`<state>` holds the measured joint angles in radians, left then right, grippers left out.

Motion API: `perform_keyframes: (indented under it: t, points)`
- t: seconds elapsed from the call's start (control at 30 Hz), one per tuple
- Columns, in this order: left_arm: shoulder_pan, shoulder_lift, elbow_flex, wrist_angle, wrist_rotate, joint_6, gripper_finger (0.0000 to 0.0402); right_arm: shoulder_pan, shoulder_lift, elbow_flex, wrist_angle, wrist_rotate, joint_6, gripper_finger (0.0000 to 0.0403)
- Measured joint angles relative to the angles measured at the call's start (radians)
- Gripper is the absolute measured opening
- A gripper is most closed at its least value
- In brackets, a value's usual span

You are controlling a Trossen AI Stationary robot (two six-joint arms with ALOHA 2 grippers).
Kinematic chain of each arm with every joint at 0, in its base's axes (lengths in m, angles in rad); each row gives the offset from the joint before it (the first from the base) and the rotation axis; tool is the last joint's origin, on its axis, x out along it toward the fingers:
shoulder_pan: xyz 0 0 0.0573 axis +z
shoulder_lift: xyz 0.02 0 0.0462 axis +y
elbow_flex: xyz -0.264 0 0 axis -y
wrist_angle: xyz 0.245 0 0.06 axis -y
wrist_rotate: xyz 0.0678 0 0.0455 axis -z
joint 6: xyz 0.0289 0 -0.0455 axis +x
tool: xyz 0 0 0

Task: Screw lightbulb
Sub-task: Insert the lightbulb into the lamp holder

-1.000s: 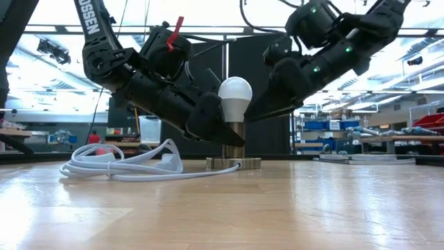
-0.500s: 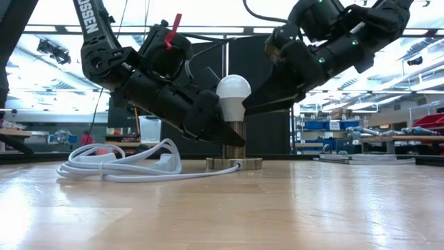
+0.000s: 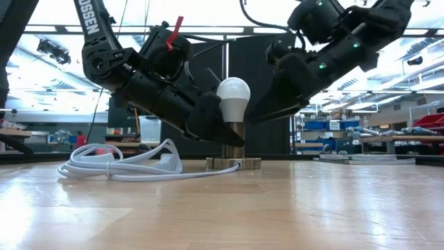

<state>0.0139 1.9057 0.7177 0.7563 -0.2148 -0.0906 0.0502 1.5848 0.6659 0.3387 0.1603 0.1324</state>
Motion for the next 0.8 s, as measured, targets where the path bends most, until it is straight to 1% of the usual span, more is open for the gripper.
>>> perform_keyframes:
  t: [0.07,0.23,0.37,0.47,0.63,0.8]
  points:
    - [0.000,0.000,0.000,0.000,0.002,0.000,0.0197,-0.030,0.000,0.000,0.024,0.003,-0.019,0.0308]
    - [0.000,0.000,0.000,0.000,0.003,0.000,0.0197,-0.088,0.003,0.000,0.065,-0.084,-0.056,0.0308]
    - [0.000,0.000,0.000,0.000,0.004,0.000,0.0197,-0.091,0.026,0.000,0.130,-0.156,-0.065,0.0308]
    - [-0.001,0.000,0.001,-0.001,0.009,-0.002,0.0197,-0.071,0.049,0.000,0.138,-0.158,-0.049,0.0308]
    - [-0.003,-0.001,0.001,-0.007,0.021,0.002,0.0197,-0.011,0.058,0.002,0.141,-0.104,-0.019,0.0308]
    - [-0.006,-0.001,0.001,-0.009,0.028,0.005,0.0198,0.031,0.055,0.000,0.140,-0.088,0.049,0.0308]
